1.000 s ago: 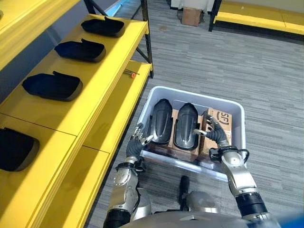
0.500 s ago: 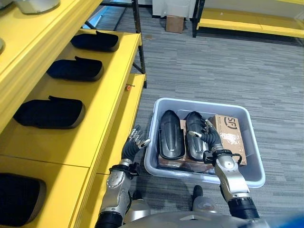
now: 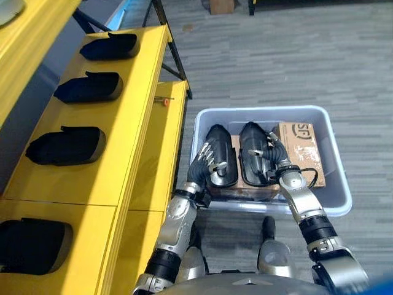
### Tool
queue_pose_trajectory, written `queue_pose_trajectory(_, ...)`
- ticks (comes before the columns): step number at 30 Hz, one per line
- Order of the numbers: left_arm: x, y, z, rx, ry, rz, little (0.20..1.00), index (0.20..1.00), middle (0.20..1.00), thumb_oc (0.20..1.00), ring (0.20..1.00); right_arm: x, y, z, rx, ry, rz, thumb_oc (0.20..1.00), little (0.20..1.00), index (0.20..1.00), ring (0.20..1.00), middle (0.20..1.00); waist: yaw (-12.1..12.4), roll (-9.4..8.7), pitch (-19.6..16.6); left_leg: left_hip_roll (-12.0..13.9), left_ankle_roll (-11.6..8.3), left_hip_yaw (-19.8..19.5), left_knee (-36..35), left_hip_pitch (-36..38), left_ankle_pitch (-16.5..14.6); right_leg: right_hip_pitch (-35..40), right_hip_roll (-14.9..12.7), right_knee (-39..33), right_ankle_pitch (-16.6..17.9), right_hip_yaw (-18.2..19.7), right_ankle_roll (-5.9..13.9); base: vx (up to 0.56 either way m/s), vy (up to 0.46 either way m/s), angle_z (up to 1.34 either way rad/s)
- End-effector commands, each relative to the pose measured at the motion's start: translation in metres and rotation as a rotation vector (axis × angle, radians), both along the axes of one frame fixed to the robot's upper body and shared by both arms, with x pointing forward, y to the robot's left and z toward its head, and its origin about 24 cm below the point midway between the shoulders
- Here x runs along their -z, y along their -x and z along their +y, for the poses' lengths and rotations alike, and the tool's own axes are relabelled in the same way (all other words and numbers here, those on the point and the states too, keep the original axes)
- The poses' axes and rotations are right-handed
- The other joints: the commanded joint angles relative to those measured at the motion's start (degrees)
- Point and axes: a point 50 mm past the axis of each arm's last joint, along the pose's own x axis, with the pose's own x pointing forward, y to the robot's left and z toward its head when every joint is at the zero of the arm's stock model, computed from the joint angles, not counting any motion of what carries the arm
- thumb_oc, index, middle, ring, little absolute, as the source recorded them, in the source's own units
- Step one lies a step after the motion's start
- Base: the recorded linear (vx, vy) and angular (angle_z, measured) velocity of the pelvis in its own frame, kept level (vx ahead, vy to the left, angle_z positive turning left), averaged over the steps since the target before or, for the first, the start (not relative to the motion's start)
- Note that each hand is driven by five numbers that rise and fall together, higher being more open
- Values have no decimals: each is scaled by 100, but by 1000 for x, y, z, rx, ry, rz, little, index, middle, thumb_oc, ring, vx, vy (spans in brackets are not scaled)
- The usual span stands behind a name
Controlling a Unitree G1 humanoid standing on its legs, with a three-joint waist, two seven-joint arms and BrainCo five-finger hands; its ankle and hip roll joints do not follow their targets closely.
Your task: Move parts from the plastic box to the shelf.
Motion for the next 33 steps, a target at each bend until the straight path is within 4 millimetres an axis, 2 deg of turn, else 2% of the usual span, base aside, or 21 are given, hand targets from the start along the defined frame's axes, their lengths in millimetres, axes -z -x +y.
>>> queue_pose_trajectory(1, -51, -9, -12, -7, 98, -222, 1000, 1000, 1000, 1000, 1000, -57, -25, 28, -42, -81, -228, 1000, 1000, 1000, 1000, 1000, -40, 127, 314, -78, 275, 143, 32, 270, -86, 334, -95, 33, -519, -276, -351, 0, 0, 0)
queue_pose_trajectory(10, -68, -13, -24, 9, 131, -265, 1000, 1000, 1000, 1000, 1000, -62, -41, 56, -85, -147, -201, 1000, 1000, 1000, 1000, 1000, 81, 255, 314, -58, 234, 68, 169, -231, -44, -103, -121, 33, -356, -244, -347, 5, -15, 0)
queue_pose_trajectory(19, -71, -11, -32, 33, 131, -260, 1000, 1000, 1000, 1000, 1000, -79, -54, 63, -74, -204, -224, 1000, 1000, 1000, 1000, 1000, 216, 283, 314, 8, 138, -34, 661, -906, -99, -645, -205, 316, -302, -215, -312, -16, -16, 4)
queue_pose_trajectory(23, -70, -11, -34, 36, 132, -246, 1000, 1000, 1000, 1000, 1000, -87, -59, 61, -54, -231, -239, 1000, 1000, 1000, 1000, 1000, 262, 261, 314, 54, 75, -89, 801, -1229, -94, -915, -251, 443, -298, -182, -315, -11, -6, 0)
queue_pose_trajectory(24, -66, -11, -37, 40, 134, -220, 1000, 1000, 1000, 1000, 1000, -80, -58, 64, -61, -342, -205, 1000, 1000, 1000, 1000, 1000, 293, 258, 314, 69, 31, -114, 839, -1351, -92, -1037, -278, 500, -307, -195, -317, -47, -28, 0)
queue_pose_trajectory(27, -63, -10, -40, 45, 136, -200, 1000, 1000, 1000, 1000, 1000, -86, -62, 59, -38, -359, -217, 1000, 1000, 1000, 1000, 1000, 338, 262, 314, 78, -5, -138, 896, -1484, -89, -1154, -303, 543, -307, -198, -312, -12, -4, -1)
queue_pose_trajectory(33, -61, -9, -40, 39, 145, -178, 1000, 1000, 1000, 1000, 1000, -79, -68, 43, 31, -361, -187, 1000, 1000, 1000, 1000, 1000, 404, 345, 314, 71, -72, -214, 991, -1804, -92, -1394, -368, 575, -298, -198, -312, -18, 8, 9)
